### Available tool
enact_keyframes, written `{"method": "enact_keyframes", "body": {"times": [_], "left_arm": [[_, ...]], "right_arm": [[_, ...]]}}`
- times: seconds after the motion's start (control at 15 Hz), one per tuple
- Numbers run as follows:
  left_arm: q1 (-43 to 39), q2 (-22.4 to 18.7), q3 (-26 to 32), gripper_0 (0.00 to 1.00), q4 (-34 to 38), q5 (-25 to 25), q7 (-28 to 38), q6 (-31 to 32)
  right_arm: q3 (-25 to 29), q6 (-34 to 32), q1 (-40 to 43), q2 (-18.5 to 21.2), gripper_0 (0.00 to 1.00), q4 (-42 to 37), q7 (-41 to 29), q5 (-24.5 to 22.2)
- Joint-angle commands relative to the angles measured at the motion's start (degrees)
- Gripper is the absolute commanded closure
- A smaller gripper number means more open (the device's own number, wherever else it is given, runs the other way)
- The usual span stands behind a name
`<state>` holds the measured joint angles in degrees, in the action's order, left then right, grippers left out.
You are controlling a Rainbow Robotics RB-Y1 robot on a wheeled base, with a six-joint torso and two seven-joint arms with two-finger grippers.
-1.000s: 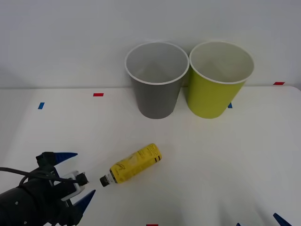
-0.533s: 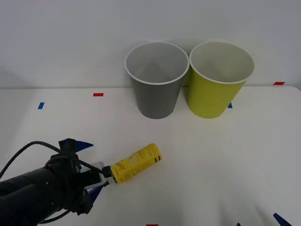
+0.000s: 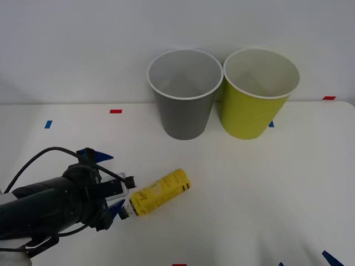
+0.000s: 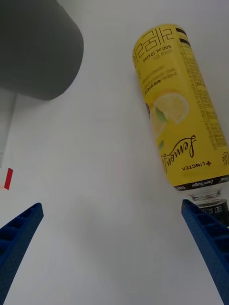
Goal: Put cans in the gray bin and PET bottles in the light green bin.
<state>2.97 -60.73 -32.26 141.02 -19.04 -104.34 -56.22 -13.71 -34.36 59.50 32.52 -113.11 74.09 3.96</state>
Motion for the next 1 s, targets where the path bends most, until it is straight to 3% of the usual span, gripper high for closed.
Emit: {"method": "enact_keyframes", "body": {"times": [0.07,0.4,0.6,0.87,1.0], "left_arm": [[0.0,0.7,0.0,0.0,0.5,-1.8,-0.4,0.1],[0.8,0.0,0.0,0.0,2.0,-2.9,-2.2,-1.0],[3.1,-0.2,-0.3,0.0,1.9,-8.3,-2.8,-1.3],[10.5,-1.4,-5.1,0.0,1.8,-9.8,-6.9,-5.9],[14.2,0.3,-7.6,0.0,1.0,-10.0,-7.5,-8.6]], "right_arm": [[0.0,0.0,0.0,0.0,0.01,0.0,0.0,0.0],[0.0,0.0,0.0,0.0,0.01,0.0,0.0,0.0],[0.0,0.0,0.0,0.0,0.01,0.0,0.0,0.0],[0.0,0.0,0.0,0.0,0.01,0.0,0.0,0.0],[0.0,0.0,0.0,0.0,0.01,0.0,0.0,0.0]]}}
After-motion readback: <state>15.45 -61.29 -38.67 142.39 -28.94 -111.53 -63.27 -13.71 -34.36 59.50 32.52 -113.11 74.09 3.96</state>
